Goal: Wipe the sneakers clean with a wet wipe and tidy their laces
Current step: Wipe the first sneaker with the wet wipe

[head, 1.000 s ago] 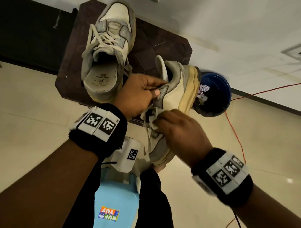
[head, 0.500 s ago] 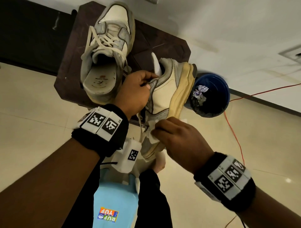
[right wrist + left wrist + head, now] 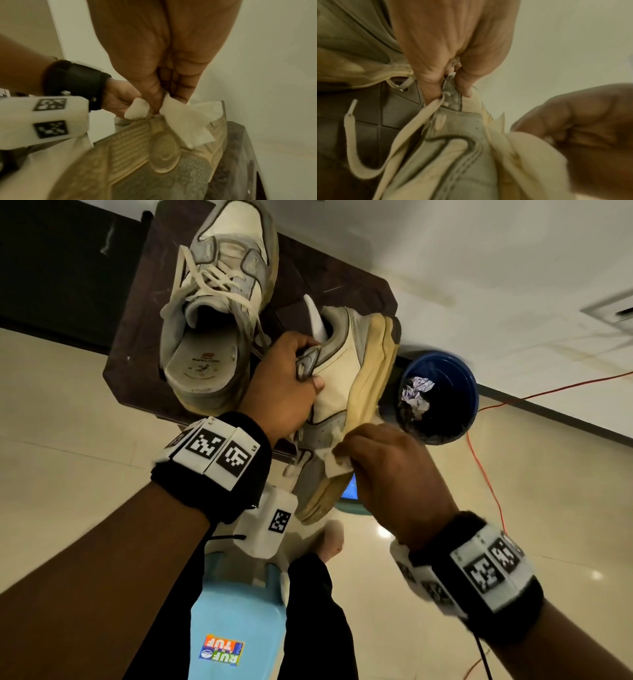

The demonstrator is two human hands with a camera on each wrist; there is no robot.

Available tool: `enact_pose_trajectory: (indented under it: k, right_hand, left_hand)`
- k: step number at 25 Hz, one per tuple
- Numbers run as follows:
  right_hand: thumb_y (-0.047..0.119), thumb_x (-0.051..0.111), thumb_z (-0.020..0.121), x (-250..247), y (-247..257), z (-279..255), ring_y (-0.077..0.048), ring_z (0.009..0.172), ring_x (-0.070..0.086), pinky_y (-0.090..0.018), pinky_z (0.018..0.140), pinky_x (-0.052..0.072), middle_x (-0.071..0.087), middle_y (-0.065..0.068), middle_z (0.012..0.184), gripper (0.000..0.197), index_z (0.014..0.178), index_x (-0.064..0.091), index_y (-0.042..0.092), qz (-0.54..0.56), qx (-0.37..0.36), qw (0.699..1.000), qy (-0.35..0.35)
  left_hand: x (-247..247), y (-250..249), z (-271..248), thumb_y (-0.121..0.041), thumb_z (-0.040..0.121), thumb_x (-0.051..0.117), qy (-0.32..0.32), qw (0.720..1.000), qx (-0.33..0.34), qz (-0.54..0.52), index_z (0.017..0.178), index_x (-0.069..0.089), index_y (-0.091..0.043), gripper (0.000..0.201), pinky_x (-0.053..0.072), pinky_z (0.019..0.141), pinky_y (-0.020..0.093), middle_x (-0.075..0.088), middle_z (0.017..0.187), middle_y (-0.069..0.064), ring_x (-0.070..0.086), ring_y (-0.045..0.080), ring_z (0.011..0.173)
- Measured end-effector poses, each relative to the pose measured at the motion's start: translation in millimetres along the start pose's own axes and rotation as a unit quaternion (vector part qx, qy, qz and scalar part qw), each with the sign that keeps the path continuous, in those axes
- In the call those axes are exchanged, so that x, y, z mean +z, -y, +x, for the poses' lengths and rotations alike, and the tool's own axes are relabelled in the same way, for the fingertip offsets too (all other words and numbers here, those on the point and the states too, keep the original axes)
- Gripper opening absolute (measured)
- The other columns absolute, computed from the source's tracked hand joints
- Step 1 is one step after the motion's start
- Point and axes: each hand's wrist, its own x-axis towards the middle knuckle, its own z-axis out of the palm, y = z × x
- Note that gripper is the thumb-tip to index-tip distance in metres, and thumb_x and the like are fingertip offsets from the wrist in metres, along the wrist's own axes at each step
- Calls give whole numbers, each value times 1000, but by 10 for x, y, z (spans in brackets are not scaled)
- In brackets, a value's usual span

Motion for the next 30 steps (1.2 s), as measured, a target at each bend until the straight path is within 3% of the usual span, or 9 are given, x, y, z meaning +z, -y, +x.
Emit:
enact_pose_trajectory:
  k: [4,6,9,14,19,21,23,26,30]
  right_hand:
    - [-3,61,73,29,48,-10,-29,74,60,-34,60,52,66,-9,85,19,87,70,7,-55,-25,998,-15]
    - [1,59,79,-3,-103,150,-31,75,62,-38,64,54,67,-13,86,16,89,71,4,-37,17,996,-84]
    - [3,57,80,-57,-346,333,-31,78,63,-43,65,55,67,-13,89,19,92,71,4,-11,79,988,-130]
    - [10,56,83,6,-239,33,-31,79,62,-41,65,54,68,-12,91,18,93,70,5,-27,40,992,-118]
    - [-9,63,74,80,-137,-366,-33,81,62,-40,62,55,67,-13,95,25,95,69,2,-68,7,994,-84]
    - [-4,62,74,33,-246,-252,-33,80,63,-39,64,55,67,-14,94,22,93,70,1,-57,16,993,-106]
    - [-1,63,76,-36,-388,7,-34,80,63,-43,65,54,67,-14,92,19,93,71,2,-29,54,990,-125]
    - [5,58,80,-82,-509,263,-33,81,64,-47,66,54,68,-14,92,20,95,71,4,-40,75,989,-122]
    - [-1,64,76,-48,-378,-75,-34,80,64,-44,64,55,67,-15,93,20,94,71,3,-47,4,994,-100]
  left_hand:
    - [2,-128,110,-5,86,60,-32,999,35,-26,125,48,-15,42,42,99,23,56,121,-4,53,9,112]
    - [-24,-143,147,-8,85,63,-6,1000,26,-17,126,46,-14,45,44,97,22,56,121,-4,54,8,111]
    - [-49,-128,110,-13,75,75,64,998,6,-9,123,44,-17,57,47,99,35,59,119,-6,57,10,111]
    - [-32,-62,95,-16,71,79,77,996,12,33,124,43,-18,64,44,103,38,57,122,-7,55,12,115]
    - [0,-124,105,-16,75,77,93,994,16,58,117,44,-20,54,43,93,21,49,97,-23,54,4,102]
    - [10,-132,99,-18,75,77,109,992,30,60,115,43,-23,53,43,95,19,53,103,-20,54,2,103]
    - [33,-137,101,-18,75,77,131,989,47,53,120,41,-23,58,44,101,26,58,118,-12,56,5,112]
    - [83,-174,104,-23,77,75,136,983,72,95,125,38,-19,62,44,102,31,56,126,-8,54,9,117]
    - [114,-172,107,-35,73,76,106,980,84,143,126,37,-23,66,45,100,45,58,124,-5,54,18,117]
